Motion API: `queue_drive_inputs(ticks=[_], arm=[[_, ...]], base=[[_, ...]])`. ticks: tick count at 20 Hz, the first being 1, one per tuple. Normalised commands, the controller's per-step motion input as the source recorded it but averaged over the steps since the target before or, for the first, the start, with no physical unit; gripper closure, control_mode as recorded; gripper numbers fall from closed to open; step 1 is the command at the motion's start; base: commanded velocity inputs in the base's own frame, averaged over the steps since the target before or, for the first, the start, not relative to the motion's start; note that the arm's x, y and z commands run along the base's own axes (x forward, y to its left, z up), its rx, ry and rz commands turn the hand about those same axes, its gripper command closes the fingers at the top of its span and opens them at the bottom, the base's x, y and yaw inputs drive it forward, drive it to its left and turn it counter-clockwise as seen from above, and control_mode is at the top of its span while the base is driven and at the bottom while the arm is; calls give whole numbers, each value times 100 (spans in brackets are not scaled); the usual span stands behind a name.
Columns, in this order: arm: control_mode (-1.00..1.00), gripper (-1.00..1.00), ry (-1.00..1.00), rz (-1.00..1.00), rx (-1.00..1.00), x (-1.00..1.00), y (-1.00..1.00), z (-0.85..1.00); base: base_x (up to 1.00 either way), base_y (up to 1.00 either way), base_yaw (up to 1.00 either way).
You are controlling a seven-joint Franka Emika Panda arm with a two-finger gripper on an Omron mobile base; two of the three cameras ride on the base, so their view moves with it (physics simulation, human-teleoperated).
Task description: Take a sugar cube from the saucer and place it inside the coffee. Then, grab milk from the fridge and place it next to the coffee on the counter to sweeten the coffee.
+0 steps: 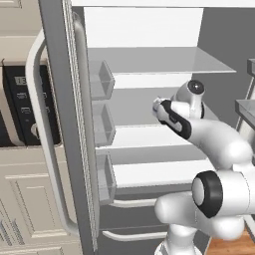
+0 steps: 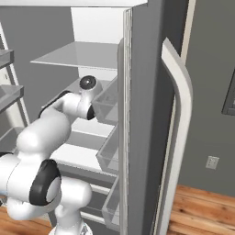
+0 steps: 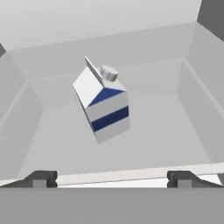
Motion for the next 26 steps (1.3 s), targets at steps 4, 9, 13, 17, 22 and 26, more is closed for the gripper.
queue_drive_inputs(ticks=[4,9,13,17,22,26], arm=[[-100,-100,0,5,-1,40,0,-15],[-100,-100,0,4,-3,41,0,-7],[-100,-100,0,5,-3,38,0,-9],[-100,-100,0,6,-4,27,0,-11],[-100,-100,0,6,-4,14,0,-11],[-100,-100,0,6,-4,11,0,-8]], base=[[0,0,0],[0,0,0],[0,0,0],[0,0,0],[0,0,0],[0,0,0]])
